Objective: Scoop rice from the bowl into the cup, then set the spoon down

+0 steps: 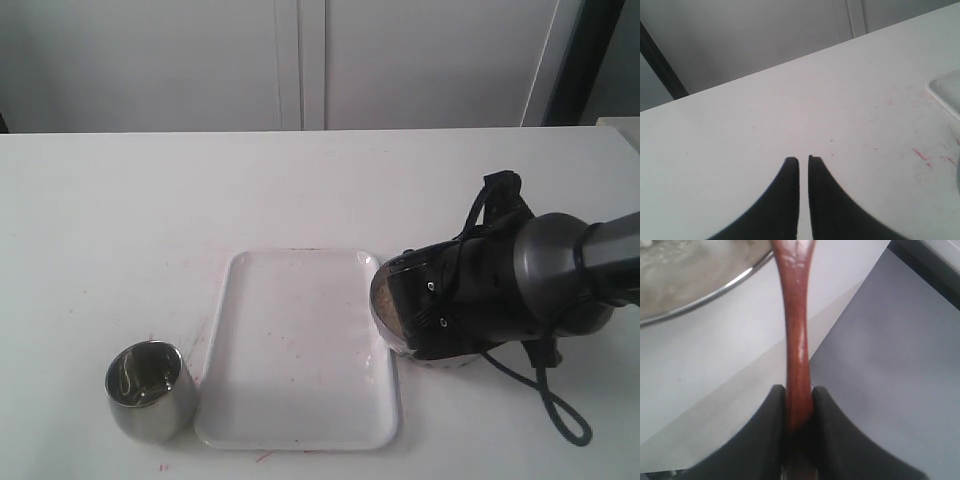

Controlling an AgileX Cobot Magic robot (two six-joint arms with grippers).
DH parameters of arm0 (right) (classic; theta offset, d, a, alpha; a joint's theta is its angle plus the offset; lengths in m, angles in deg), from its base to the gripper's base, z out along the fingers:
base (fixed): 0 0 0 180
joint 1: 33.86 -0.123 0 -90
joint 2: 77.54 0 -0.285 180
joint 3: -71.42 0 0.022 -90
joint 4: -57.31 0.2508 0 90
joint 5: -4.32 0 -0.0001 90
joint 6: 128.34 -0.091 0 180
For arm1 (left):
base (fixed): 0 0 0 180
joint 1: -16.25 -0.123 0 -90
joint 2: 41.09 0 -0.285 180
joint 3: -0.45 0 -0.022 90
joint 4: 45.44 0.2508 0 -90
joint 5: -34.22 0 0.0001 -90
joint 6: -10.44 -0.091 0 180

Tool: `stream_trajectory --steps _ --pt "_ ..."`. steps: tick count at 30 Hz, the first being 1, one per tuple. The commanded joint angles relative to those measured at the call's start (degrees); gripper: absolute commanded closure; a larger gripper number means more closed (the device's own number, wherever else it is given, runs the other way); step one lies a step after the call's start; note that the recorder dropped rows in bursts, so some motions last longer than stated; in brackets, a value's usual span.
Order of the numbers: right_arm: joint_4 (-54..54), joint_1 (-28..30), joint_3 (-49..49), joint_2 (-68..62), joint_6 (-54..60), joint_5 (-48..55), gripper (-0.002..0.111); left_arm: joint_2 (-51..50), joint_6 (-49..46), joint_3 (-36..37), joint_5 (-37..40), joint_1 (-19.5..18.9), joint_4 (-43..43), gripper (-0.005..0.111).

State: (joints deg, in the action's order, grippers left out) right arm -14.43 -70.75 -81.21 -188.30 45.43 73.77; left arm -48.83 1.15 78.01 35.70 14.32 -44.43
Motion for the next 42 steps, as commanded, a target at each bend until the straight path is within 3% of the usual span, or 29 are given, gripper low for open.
stream_trajectory --steps 1,16,20,31,42 --pt "1.1 0.4 -0.3 0.1 -0.6 0.5 0.108 -0.1 0.1 -0.3 -0.3 0.4 -0.5 0.092" --pt "14.5 0.4 -3.5 0.1 0.2 -2.2 0.108 -0.1 0.1 -0.3 -0.3 0.4 -0.5 0.092" --pt "22.6 0.6 -7.4 0.1 6.2 -0.1 0.108 -0.1 0.1 -0.3 -0.3 0.4 -0.5 0.092" --pt "42.9 7.0 -14.0 0.1 12.8 0.5 0.108 -0.1 0.1 -0.3 -0.3 0.4 -0.5 0.092" --pt "46.2 10.2 -14.0 5.0 13.9 0.5 0.108 -0.1 0.1 -0.3 -0.3 0.4 -0.5 0.092"
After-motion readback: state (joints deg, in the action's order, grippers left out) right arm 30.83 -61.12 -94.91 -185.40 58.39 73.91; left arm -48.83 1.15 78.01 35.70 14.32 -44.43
